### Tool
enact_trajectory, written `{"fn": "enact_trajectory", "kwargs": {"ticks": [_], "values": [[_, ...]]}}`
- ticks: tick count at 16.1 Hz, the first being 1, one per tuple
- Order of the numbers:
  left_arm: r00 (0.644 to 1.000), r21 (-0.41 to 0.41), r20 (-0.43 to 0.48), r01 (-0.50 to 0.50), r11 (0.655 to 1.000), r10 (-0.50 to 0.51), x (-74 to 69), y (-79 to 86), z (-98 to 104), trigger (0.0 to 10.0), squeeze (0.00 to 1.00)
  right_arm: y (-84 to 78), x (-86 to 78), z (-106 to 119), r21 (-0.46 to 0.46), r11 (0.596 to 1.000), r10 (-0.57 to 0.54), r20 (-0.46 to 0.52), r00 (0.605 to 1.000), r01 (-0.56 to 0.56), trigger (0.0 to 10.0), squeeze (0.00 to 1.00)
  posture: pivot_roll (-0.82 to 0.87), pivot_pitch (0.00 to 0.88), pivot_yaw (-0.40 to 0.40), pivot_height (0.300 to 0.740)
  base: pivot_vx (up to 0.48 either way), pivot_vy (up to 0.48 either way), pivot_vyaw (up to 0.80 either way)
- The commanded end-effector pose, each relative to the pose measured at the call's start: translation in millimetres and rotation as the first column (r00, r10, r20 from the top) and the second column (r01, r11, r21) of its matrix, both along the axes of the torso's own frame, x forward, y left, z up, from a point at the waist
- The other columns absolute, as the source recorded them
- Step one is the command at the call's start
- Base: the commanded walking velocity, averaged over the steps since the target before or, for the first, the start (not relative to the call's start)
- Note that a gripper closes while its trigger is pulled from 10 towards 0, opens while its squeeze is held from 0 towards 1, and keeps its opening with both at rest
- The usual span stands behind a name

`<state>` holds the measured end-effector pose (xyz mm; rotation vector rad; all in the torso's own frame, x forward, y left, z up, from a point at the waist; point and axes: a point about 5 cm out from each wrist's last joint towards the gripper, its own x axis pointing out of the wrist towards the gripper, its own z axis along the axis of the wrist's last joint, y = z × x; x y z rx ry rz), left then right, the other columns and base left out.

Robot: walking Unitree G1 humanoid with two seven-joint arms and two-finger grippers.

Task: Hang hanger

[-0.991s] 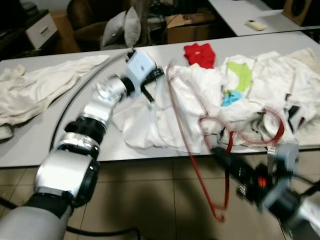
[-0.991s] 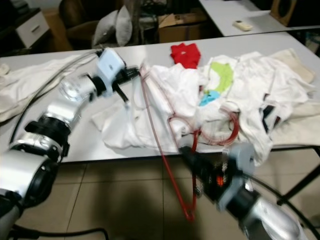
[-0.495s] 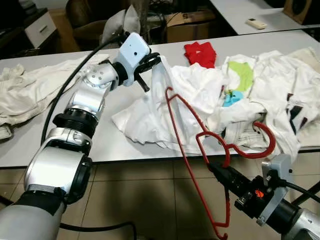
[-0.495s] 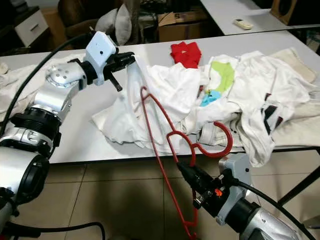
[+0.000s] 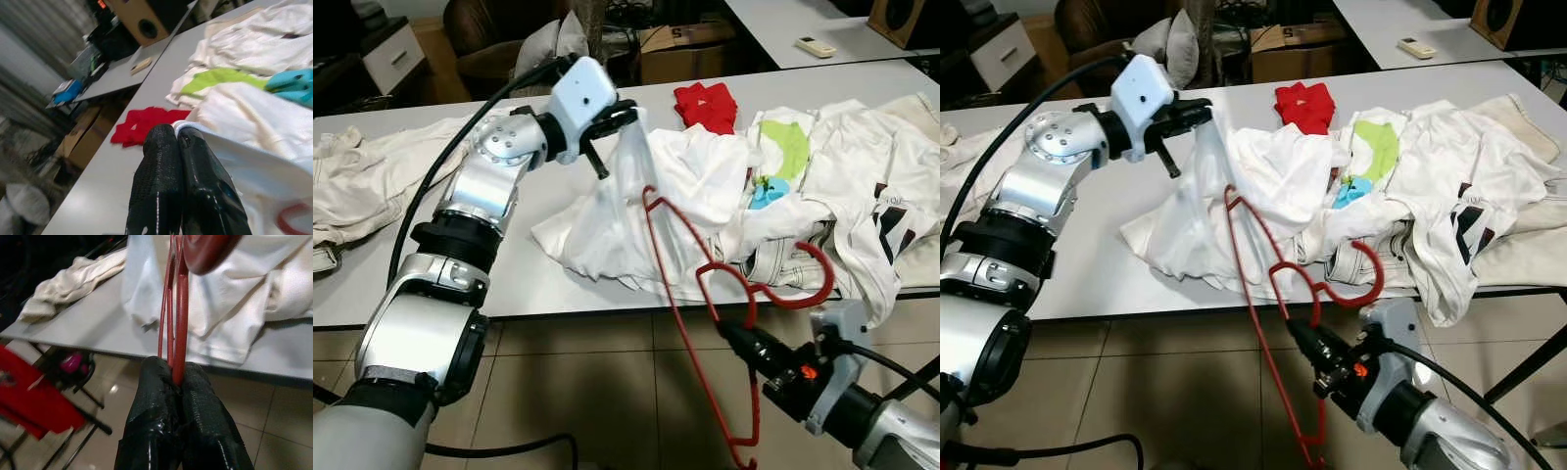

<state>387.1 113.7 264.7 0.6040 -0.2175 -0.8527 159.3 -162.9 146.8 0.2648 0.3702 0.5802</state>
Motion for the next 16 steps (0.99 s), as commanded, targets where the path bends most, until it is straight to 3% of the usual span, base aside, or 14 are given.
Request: {"fn": "enact_trajectory", "kwargs": {"ticks": [1,4,6,8,10,13,16], "values": [[1.000,0.014,-0.011,0.019,1.000,-0.019,-3.0,0.1,-1,0.0,0.00,0.9,4.1,-1,-0.005,1.000,-0.029,-0.013,0.999,0.029,10.0,0.00,-0.06,0.000,0.146,0.740,0.000,0.000,0.00],[0.998,0.080,-0.027,0.063,0.995,-0.061,-12.0,4.1,-5,0.0,0.00,5.7,14.4,-11,0.084,0.978,-0.184,-0.096,0.978,0.192,10.0,0.00,-0.06,0.000,0.146,0.740,0.000,0.000,0.00],[0.996,0.088,-0.035,0.081,0.993,-0.079,-15.1,3.9,-6,0.0,0.00,11.0,15.2,-12,0.110,0.977,-0.172,-0.105,0.979,0.183,10.0,0.00,-0.06,0.002,0.146,0.740,0.000,0.000,0.00],[0.994,0.077,-0.053,0.101,0.992,-0.097,-21.1,1.1,-10,0.0,0.00,28.7,18.4,-11,0.239,0.957,-0.133,-0.142,0.981,0.164,10.0,0.00,-0.05,0.000,0.146,0.740,0.000,0.000,0.00],[0.994,0.039,-0.041,0.100,0.994,-0.099,-23.5,-4.3,-7,0.0,0.00,37.7,18.7,-15,0.258,0.957,-0.093,-0.175,0.980,0.136,10.0,0.00,-0.05,0.000,0.142,0.740,0.000,0.000,0.00],[0.994,0.074,-0.041,0.100,0.992,-0.097,-26.1,0.6,-4,0.0,0.00,36.0,27.5,-15,0.295,0.930,-0.166,-0.194,0.967,0.219,10.0,0.00,-0.04,0.000,0.140,0.740,0.000,0.000,0.00],[0.993,0.144,-0.083,0.099,0.985,-0.088,-28.2,11.7,-14,0.0,0.00,28.5,45.0,-11,0.371,0.862,-0.290,-0.196,0.937,0.345,10.0,0.00,-0.04,0.000,0.148,0.740,0.000,0.000,0.00]]}}
